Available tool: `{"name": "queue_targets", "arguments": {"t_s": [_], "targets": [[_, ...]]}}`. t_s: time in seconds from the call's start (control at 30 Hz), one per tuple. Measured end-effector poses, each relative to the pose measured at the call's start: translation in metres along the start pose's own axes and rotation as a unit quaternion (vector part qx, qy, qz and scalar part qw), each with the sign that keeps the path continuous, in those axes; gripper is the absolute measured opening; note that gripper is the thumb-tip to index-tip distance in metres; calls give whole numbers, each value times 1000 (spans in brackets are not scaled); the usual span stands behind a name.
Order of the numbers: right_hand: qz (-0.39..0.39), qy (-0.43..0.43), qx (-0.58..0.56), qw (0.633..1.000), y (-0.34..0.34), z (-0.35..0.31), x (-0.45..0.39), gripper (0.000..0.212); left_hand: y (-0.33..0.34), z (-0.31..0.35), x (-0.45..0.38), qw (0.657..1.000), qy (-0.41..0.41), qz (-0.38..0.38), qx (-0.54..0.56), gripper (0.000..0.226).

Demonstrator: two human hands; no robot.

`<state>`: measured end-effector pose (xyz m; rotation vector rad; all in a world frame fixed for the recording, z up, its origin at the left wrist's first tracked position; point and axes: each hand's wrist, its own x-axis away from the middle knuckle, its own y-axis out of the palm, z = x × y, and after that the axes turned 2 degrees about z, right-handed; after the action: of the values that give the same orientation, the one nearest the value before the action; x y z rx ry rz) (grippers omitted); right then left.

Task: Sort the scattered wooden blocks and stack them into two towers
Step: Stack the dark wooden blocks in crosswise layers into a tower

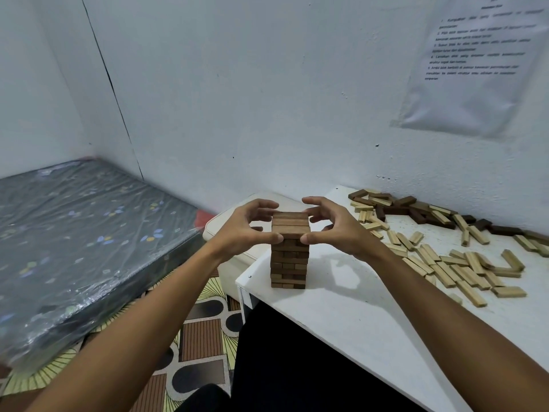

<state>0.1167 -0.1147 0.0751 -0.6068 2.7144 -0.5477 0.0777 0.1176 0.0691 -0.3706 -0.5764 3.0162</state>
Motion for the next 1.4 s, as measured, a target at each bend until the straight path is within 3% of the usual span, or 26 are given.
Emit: {"name": "queue_targets", "arguments": {"t_s": [0.13,0.37,0.47,0.57,0.7,0.77,0.93,1.07,1.4], "targets": [[35,15,-54,998,5,0,3,81,8,3,5,999,-17,30,40,77],[96,123,-206,966,53,-16,17,94,51,8,14,976,-104,120,152,85],[125,119,-217,961,64,-18,18,67,64,10,12,960,-131,154,194,93],[137,117,-230,956,69,-21,17,61,69,14,12,954,-133,171,206,105],[151,128,-236,951,73,-22,16,47,72,15,9,947,-138,175,231,86],[151,132,-242,949,75,-19,14,59,73,14,8,945,-141,181,235,78],[160,140,-245,946,79,-22,14,80,74,15,7,941,-143,188,242,88],[161,143,-243,946,78,-19,12,78,75,14,5,938,-145,189,253,76],[150,147,-237,949,76,-20,14,71,74,17,7,937,-152,177,260,70]]}}
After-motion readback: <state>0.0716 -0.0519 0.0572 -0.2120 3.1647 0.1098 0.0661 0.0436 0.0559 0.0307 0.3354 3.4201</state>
